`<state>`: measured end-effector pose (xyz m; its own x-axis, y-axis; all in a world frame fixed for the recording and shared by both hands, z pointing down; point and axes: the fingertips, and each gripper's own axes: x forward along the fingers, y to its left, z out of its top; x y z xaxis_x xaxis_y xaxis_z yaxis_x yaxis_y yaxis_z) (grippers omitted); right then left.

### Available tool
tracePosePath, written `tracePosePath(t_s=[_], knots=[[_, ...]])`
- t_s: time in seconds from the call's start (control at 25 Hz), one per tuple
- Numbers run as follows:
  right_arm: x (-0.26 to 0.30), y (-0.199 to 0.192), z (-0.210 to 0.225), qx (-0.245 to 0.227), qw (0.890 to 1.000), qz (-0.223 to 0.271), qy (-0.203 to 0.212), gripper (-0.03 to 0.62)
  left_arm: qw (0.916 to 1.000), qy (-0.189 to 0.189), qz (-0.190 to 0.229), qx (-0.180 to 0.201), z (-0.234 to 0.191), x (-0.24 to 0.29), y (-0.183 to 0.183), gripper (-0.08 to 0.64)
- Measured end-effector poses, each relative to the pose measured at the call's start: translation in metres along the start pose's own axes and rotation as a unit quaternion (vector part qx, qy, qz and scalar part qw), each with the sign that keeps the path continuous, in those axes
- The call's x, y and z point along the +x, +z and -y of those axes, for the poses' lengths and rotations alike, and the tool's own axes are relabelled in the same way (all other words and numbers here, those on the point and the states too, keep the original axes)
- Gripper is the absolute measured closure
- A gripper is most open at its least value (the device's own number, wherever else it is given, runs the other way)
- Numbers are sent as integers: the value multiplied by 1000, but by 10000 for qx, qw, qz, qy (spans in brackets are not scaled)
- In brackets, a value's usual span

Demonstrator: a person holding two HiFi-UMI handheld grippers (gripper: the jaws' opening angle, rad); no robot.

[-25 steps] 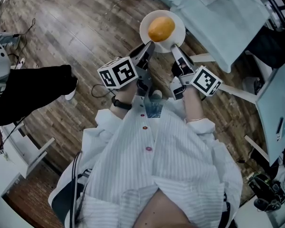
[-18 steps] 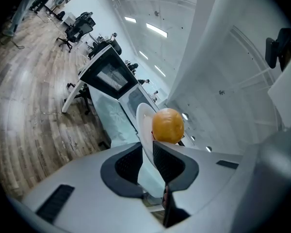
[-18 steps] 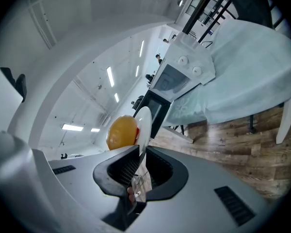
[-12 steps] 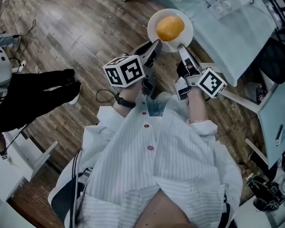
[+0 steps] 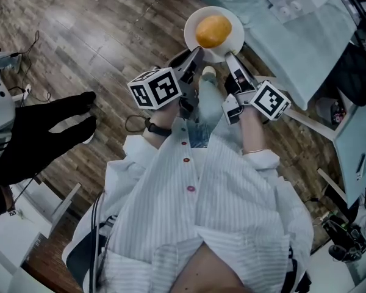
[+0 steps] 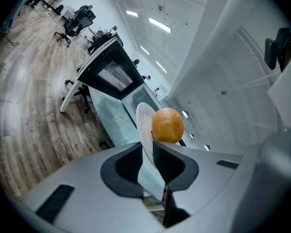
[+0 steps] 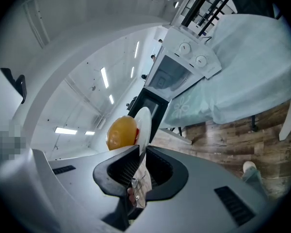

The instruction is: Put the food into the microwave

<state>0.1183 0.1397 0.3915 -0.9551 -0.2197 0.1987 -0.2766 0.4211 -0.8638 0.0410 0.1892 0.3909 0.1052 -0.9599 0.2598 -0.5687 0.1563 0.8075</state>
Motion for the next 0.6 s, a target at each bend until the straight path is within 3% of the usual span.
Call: tracePosePath(t_s=[0.28,0.6], knots=[[63,20,16,169,9997,-34,-149,534,10000,64,-42,-35,-38,34,47,495],[122,74,24,258,9995,1,-191,534,10000,24,-73,-1,-48,89,107,494]])
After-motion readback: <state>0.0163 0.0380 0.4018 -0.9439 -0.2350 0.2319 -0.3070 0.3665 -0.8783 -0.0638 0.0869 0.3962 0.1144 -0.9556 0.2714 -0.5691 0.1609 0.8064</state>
